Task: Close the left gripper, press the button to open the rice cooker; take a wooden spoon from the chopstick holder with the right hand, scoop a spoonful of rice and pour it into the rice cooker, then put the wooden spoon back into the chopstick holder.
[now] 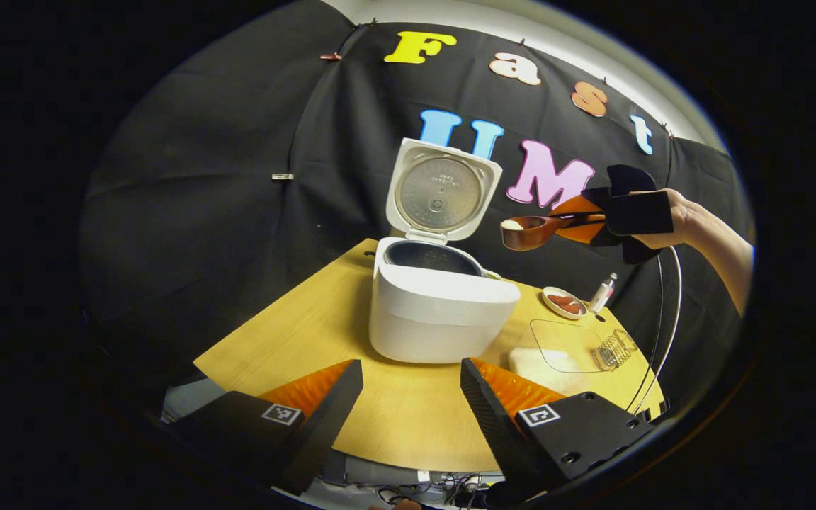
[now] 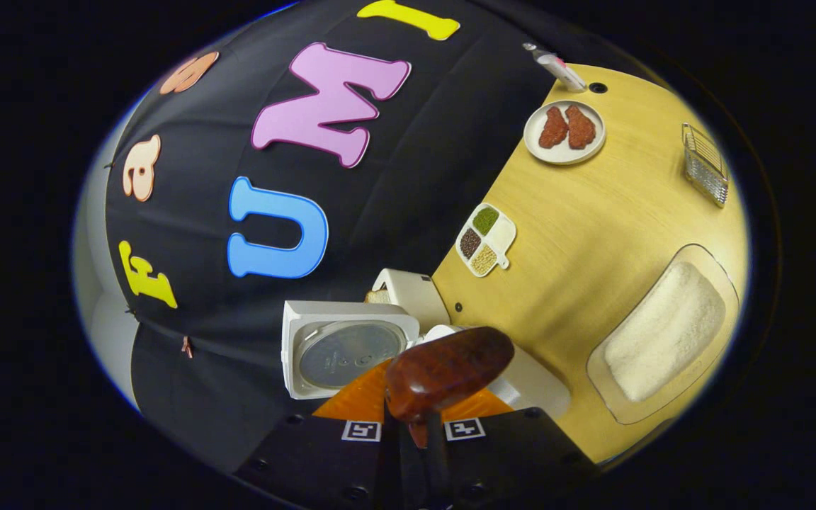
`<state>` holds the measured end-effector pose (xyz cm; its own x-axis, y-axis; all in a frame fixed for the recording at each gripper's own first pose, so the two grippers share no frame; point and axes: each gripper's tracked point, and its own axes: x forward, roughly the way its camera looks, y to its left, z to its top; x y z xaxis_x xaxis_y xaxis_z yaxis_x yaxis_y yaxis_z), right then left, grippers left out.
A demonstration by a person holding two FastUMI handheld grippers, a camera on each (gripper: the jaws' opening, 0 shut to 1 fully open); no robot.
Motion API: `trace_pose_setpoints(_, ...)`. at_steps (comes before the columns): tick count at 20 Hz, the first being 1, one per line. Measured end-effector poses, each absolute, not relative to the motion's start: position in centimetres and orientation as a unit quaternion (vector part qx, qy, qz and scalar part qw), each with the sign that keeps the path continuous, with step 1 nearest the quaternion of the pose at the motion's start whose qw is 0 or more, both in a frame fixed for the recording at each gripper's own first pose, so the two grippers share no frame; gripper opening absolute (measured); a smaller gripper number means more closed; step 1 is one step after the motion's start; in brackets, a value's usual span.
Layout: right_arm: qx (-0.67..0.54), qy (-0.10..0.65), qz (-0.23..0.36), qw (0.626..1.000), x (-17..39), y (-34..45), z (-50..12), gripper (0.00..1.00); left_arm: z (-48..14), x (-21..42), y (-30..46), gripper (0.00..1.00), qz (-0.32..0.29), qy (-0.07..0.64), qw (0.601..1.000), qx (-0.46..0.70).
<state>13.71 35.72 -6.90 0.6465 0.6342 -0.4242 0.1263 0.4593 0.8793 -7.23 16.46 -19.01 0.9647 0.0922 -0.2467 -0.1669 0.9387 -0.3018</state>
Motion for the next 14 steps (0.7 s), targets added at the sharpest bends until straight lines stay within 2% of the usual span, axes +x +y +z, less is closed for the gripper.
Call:
trace_pose_setpoints(7, 0.410, 0.365, 0.195, 0.813, 14.8, 42.5, -8.2, 0.18, -19.4, -7.0, 20.6, 0.95, 0.102, 0.111, 0.972, -0.182)
trace_pose_setpoints(14, 0.263, 0.289, 0.242, 0.888, 16.1, 46.8, -9.8, 0.18, -19.5, -7.2, 23.2, 0.97, 0.130, 0.109, 0.966, -0.194)
